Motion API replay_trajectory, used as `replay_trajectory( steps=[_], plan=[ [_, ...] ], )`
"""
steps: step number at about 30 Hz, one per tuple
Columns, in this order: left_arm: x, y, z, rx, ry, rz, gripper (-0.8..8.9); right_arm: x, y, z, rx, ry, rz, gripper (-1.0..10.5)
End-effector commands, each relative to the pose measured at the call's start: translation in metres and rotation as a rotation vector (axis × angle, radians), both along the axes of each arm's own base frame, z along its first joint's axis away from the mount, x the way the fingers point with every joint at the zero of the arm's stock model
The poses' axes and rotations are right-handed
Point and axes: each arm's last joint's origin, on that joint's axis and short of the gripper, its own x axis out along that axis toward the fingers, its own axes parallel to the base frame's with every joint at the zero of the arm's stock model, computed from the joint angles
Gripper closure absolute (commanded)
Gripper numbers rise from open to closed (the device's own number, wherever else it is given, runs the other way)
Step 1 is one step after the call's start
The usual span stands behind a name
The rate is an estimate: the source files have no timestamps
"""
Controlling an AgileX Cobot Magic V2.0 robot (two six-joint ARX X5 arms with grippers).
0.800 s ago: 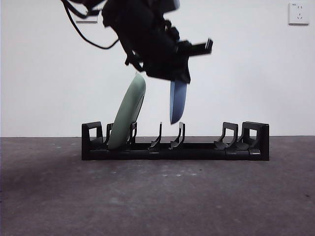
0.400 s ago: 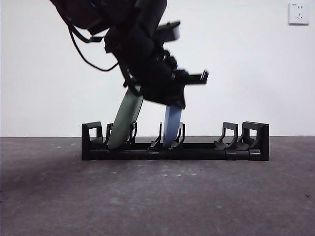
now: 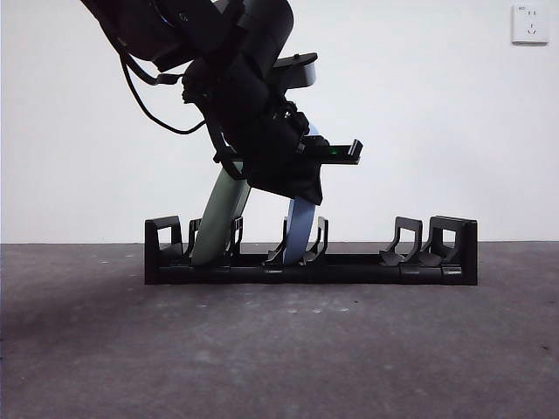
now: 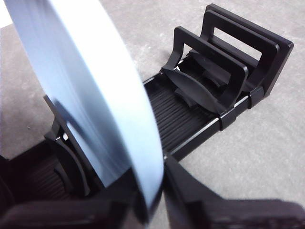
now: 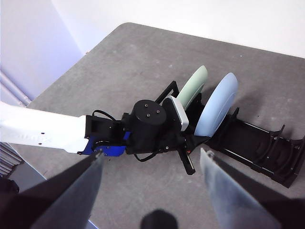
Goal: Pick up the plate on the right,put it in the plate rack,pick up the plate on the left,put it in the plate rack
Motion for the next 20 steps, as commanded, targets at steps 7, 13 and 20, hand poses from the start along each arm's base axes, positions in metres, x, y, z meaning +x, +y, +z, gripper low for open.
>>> replay_trajectory(
  steps=[7, 13, 20],
  plan=[
    [-0.004, -0.004, -0.011, 0.023, 0.045, -0.038, 4.92, -0.001, 0.000, -0.003, -0.022, 0.017, 0.009, 6.0],
    [-0.011, -0.005, 0.000, 0.018, 0.036, -0.051, 4.92, -0.001, 0.000, -0.003, -0.025, 0.014, 0.009, 6.0],
    [-0.032, 0.000, 0.048, -0.047, -0.039, -0.077, 4.92, 0.000, -0.001, -0.003, -0.042, 0.002, -0.006, 6.0]
  ],
)
